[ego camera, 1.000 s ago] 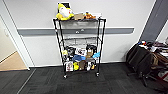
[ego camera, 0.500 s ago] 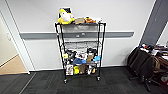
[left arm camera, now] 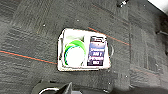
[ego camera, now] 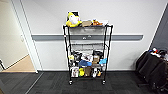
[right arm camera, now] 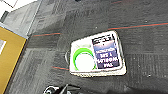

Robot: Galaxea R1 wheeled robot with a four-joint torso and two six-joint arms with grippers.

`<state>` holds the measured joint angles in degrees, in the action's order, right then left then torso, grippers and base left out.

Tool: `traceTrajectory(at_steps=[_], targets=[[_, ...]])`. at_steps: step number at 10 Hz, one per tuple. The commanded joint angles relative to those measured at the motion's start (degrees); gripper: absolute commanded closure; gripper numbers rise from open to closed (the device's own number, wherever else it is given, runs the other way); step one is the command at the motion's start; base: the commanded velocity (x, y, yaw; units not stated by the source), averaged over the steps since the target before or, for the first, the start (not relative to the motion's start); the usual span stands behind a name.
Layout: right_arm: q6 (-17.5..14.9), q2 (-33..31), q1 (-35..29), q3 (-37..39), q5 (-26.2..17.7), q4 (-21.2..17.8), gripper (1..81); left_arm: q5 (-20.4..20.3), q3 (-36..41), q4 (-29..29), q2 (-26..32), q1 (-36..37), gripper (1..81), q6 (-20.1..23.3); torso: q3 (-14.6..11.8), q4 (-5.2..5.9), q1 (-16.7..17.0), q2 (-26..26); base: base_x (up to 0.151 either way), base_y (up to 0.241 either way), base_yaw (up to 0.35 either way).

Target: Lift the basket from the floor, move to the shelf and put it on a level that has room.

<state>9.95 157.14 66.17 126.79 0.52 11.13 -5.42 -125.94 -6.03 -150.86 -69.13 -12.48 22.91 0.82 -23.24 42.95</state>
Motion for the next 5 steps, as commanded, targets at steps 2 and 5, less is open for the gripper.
traceTrajectory(at_steps=[2,5], targets=[[0.2,-1.0,-7.8,-0.9,-1.9,-0.9,1.0,2.0,0.5,-0.4,1.4,5.5,1.0,-0.3,6.6,0.0,-4.5,7.1,0.0,0.0,0.0],[0.2,-1.1,-10.2,-1.6,-2.7,-0.8,1.0,1.8,-0.2,-2.8,1.7,5.6,1.0,-0.4,12.0,0.0,-8.2,12.8,0.0,0.0,0.0]])
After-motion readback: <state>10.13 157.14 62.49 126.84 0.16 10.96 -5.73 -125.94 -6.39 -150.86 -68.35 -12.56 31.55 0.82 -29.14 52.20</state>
